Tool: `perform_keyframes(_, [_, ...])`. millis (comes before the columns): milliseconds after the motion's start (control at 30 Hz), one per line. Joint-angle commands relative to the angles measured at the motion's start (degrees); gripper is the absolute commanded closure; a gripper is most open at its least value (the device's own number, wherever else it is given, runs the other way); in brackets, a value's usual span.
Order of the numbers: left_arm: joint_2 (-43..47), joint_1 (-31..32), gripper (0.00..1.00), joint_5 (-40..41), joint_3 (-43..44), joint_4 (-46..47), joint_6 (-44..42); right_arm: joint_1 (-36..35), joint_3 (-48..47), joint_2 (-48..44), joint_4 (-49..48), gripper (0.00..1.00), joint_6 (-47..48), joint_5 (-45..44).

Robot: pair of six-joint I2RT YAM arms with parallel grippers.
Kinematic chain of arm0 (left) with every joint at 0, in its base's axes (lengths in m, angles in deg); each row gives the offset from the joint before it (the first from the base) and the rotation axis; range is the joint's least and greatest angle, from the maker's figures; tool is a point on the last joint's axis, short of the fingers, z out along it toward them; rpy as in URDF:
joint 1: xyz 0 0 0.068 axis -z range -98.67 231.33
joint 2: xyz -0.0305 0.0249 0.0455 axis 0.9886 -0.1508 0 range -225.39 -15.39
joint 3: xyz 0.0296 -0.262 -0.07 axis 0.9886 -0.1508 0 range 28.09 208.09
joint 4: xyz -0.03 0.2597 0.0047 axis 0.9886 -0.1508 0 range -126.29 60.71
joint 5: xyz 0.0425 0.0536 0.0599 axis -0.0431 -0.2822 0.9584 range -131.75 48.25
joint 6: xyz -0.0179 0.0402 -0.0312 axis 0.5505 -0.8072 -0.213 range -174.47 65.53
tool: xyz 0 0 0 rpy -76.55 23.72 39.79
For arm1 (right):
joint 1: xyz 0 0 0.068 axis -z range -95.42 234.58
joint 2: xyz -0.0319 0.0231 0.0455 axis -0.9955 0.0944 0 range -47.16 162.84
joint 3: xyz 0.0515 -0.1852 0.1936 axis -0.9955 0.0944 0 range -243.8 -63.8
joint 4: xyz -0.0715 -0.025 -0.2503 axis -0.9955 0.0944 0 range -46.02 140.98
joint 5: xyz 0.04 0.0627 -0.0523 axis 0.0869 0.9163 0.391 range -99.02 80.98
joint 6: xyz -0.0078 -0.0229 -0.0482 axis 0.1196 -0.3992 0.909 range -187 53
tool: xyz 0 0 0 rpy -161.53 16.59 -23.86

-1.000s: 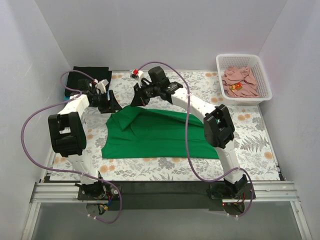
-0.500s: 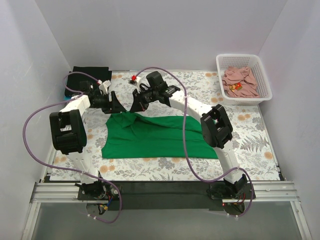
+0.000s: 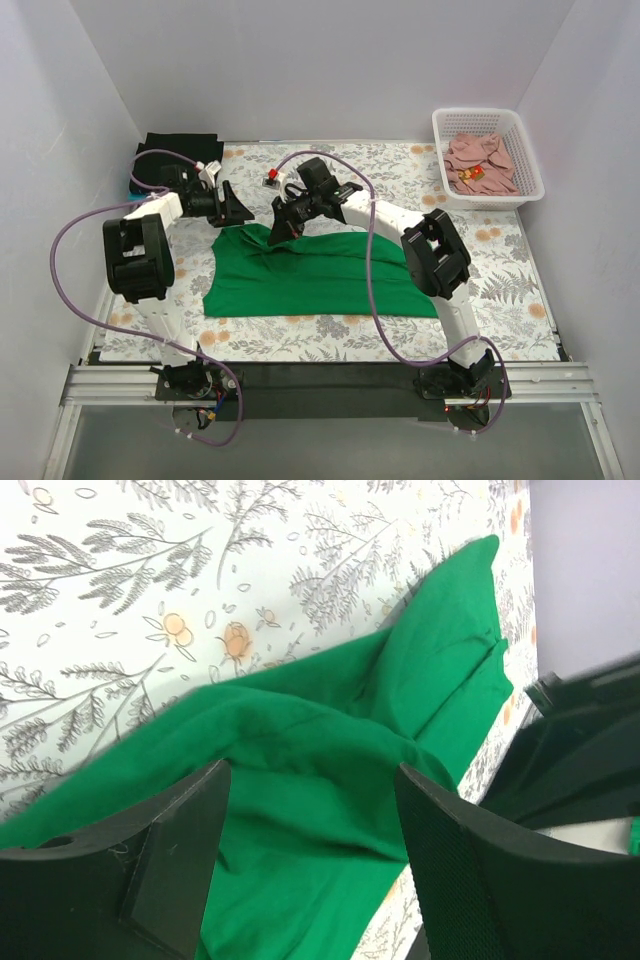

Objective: Fold and stack the t-shirts
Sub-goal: Fold the tshirt

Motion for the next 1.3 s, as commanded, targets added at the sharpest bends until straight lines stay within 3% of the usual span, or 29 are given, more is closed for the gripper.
perform_keyframes(0, [-1.6, -0.21, 0.36, 0.91, 2.39, 2.49, 1.93, -0.17, 1.03, -4.86, -2.54, 0.99, 1.41, 3.82])
perform_keyframes(233, [-1.78, -0.21, 0.54, 2.24, 2.48, -0.84, -1.58, -0.17, 0.77, -4.6, -2.98, 0.99, 1.41, 3.73])
perform_keyframes(300, [-0.82, -0.82, 0.54, -0.64, 1.61, -1.29, -3.78, -0.17, 0.34, -4.25, -2.89, 0.99, 1.05, 3.47])
perform_keyframes(467, [3.23, -2.32, 0.36, -4.09, 2.22, -6.72, -14.47, -0.17, -0.11, -3.55, -2.98, 0.99, 0.7, 3.2])
perform_keyframes(600, [6.73, -3.45, 0.33, -6.11, 0.82, -12.8, -27.5, -0.17, -0.72, -2.84, -2.89, 0.99, 0.44, 3.12])
perform_keyframes(767, [10.17, -6.27, 0.29, -11.83, -5.76, -10.17, -36.98, -0.17, -0.81, -2.75, -2.89, 0.99, 0.44, 3.29])
perform_keyframes(833, [13.06, -6.1, 0.22, -11.83, -8.31, -4.67, -37.97, -0.17, -0.81, -2.84, -2.89, 0.99, 0.44, 3.55])
perform_keyframes(933, [15.35, -5.31, 0.21, -10.78, -11.22, -1.38, -42.43, -0.17, -0.72, -3.02, -2.8, 0.99, 0.44, 3.73])
perform_keyframes(1100, [14.66, -1.63, 0.23, -5.26, -12.19, -6.73, -58.5, -0.17, -1.34, -2.58, -2.81, 0.99, 0.26, 3.99])
perform_keyframes(1267, [13.95, 0.84, 0.26, -0.41, -13.07, -5.52, -60.83, -0.17, -1.25, -2.58, -2.89, 0.99, 0.17, 4.17])
